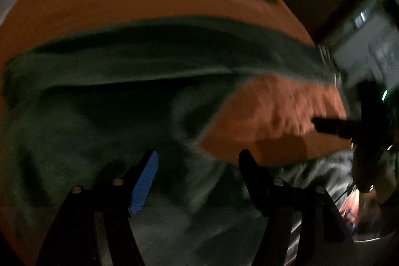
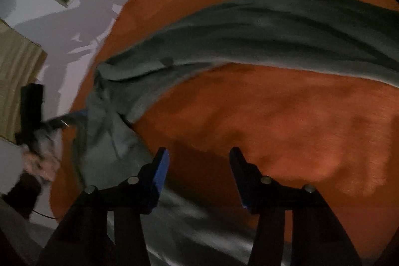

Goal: Fold clothes

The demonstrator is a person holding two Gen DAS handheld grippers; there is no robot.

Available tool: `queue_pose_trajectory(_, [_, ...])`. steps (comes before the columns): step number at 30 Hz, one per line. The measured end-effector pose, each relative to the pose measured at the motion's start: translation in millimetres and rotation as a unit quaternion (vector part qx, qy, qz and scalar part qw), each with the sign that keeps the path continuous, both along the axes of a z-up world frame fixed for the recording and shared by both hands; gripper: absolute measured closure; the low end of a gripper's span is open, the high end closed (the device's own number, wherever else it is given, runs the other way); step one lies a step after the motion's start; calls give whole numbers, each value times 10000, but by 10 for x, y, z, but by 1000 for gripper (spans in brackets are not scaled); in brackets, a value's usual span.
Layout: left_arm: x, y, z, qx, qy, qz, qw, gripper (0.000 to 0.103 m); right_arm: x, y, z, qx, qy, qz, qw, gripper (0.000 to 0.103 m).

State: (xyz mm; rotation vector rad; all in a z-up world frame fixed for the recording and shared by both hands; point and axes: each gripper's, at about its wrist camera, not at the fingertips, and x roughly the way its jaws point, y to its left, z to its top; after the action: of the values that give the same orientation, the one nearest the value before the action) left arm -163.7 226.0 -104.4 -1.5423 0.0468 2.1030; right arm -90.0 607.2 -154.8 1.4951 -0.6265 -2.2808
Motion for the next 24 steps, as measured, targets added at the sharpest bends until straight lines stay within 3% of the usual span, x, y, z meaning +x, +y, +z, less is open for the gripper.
queue_pose_trajectory(7, [-211,560,-244,-375,570,-368,9970,35,-118,-433,-7,299,9,591,9978,53])
queue_pose_trajectory(8, [-258,652,-323,-565,726,-463,9947,38,-133,-417,-35,313,-24,601,9977,53])
queue_pose_trajectory(9, [-270,697,-392,-669,795,-538,9931,46,-149,-398,-63,325,-58,609,9976,53])
queue_pose_trajectory(10, [-282,742,-461,-771,863,-613,9914,82,-160,-373,-73,345,-63,584,9977,53])
queue_pose_trajectory(11, [-297,755,-526,-882,800,-667,9906,98,-180,-311,-79,382,-61,533,9978,53])
queue_pose_trajectory(14, [-196,595,-502,-436,721,-472,9953,99,-241,-118,-100,494,-54,378,9980,53])
queue_pose_trajectory(17, [299,450,-352,-290,822,-905,9921,99,-417,94,-162,546,-162,225,9981,53])
queue_pose_trajectory(21, [626,399,-454,-552,572,-1248,9890,98,-729,356,-265,736,-523,199,9957,53])
queue_pose_trajectory(24, [657,350,-494,-718,448,-1146,9898,98,-893,497,-121,974,-313,-69,9947,53])
